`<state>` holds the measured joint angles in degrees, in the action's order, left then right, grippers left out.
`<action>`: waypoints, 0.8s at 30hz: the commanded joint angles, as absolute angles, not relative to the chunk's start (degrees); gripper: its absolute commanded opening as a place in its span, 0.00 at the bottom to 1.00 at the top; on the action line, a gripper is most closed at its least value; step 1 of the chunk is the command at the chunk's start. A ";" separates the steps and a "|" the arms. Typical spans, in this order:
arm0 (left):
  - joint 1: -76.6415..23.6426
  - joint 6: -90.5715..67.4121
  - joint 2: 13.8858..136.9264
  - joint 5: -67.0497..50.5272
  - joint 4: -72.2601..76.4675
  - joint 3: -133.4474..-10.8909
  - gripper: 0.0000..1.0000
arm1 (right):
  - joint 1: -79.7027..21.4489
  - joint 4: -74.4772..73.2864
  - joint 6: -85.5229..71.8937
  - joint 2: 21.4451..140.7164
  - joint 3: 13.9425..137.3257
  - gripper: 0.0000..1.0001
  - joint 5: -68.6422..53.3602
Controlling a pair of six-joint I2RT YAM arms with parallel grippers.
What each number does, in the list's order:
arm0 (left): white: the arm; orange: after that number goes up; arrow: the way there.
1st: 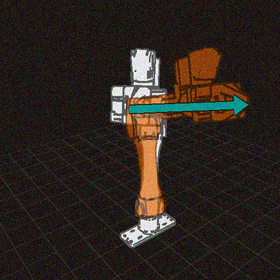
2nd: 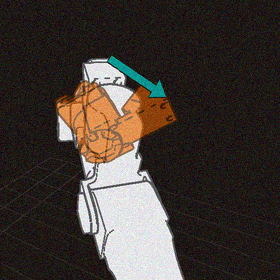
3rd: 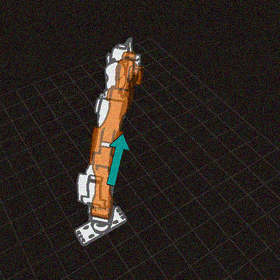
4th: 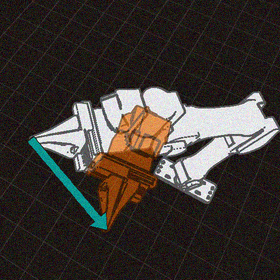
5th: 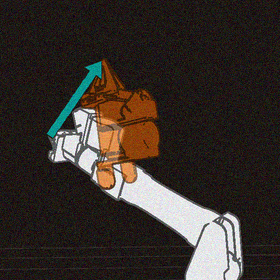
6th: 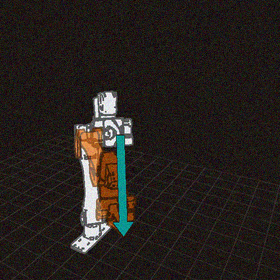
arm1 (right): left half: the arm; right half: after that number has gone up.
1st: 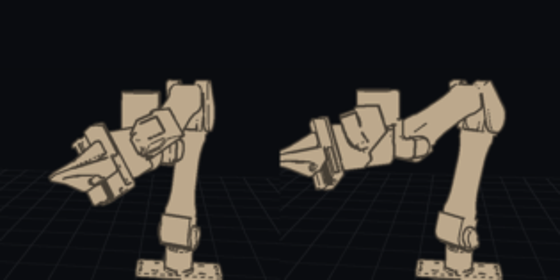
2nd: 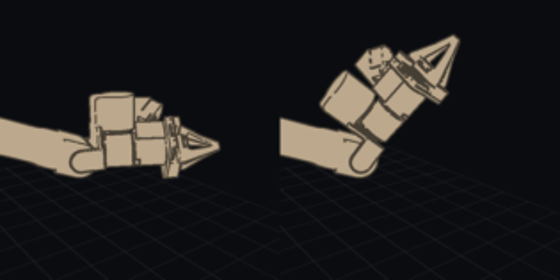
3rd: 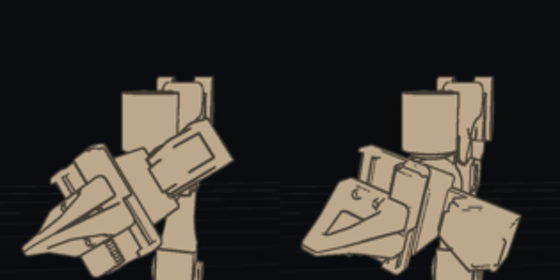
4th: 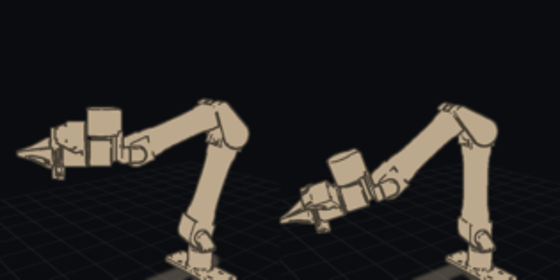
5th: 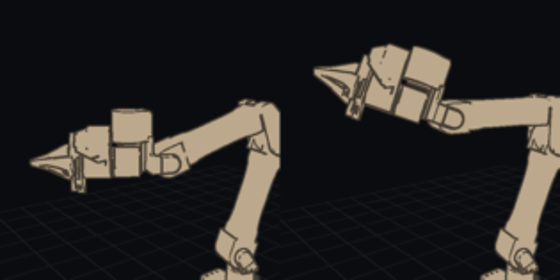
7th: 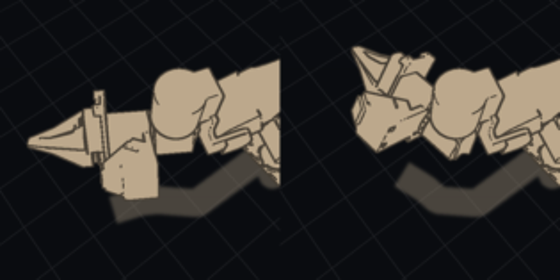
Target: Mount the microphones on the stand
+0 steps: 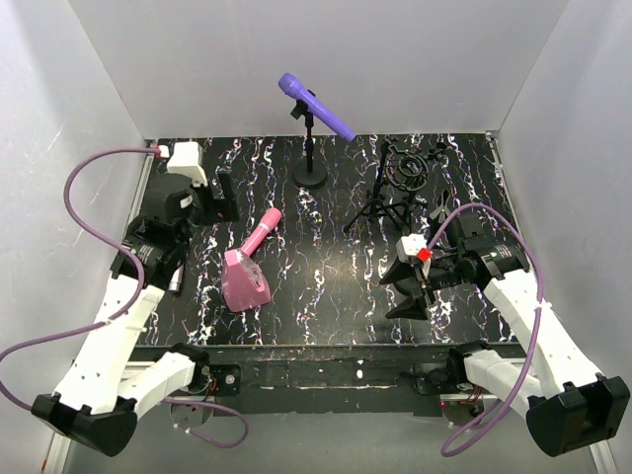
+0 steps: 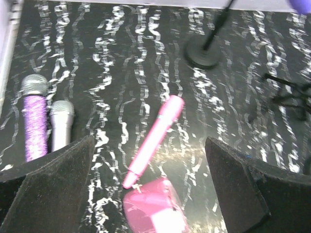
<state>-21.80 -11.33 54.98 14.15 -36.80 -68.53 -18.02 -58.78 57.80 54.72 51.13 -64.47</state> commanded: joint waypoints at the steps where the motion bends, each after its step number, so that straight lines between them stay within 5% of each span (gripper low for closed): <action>1: -12.68 -9.58 56.42 11.79 -34.55 -68.48 0.98 | -18.02 -60.99 59.67 54.76 52.29 0.82 -65.65; 6: 1.73 -11.42 58.80 2.03 -33.05 -65.66 0.98 | -17.93 -61.35 59.76 54.93 52.47 0.82 -65.83; 19: 3.43 -7.39 73.37 9.49 -26.63 -59.24 0.98 | -17.93 -62.05 60.12 55.90 52.38 0.82 -66.36; 24: 3.43 -4.14 82.95 8.44 -24.79 -59.94 0.83 | -18.11 -62.23 60.38 55.64 52.21 0.82 -66.88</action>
